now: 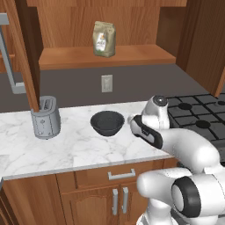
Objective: Pick the egg and butter from the fridge and place them by the bowl for mixing.
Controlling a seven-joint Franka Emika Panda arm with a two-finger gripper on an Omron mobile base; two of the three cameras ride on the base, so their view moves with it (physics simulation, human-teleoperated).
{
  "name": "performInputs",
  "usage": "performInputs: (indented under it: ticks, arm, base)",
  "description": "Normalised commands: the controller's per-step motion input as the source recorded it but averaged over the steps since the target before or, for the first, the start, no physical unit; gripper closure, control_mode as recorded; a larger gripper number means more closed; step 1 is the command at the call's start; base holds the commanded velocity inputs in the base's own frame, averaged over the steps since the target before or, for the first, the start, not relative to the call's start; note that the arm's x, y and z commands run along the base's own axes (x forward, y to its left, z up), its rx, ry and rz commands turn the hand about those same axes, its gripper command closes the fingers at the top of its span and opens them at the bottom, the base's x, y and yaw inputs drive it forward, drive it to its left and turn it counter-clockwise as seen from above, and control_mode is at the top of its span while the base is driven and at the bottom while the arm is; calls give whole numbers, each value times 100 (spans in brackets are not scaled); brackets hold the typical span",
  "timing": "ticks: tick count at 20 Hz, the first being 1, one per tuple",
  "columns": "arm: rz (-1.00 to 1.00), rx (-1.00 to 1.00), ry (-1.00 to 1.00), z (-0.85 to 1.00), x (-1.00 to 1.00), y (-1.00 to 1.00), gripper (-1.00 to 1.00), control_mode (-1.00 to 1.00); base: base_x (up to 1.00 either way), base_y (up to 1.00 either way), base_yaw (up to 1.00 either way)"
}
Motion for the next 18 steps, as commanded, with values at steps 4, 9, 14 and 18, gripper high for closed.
performInputs:
  ticks: [4,9,14,18]
  arm:
    - [13,8,1,-21,44,-3,100,-100]
    - [2,5,0,-28,43,4,100,-100]
    - [0,1,0,-32,40,9,100,-100]
    - [0,0,0,-28,39,2,100,-100]
  base:
    - [0,0,0]
    - [0,0,0]
    - [0,0,0]
    - [0,0,0]
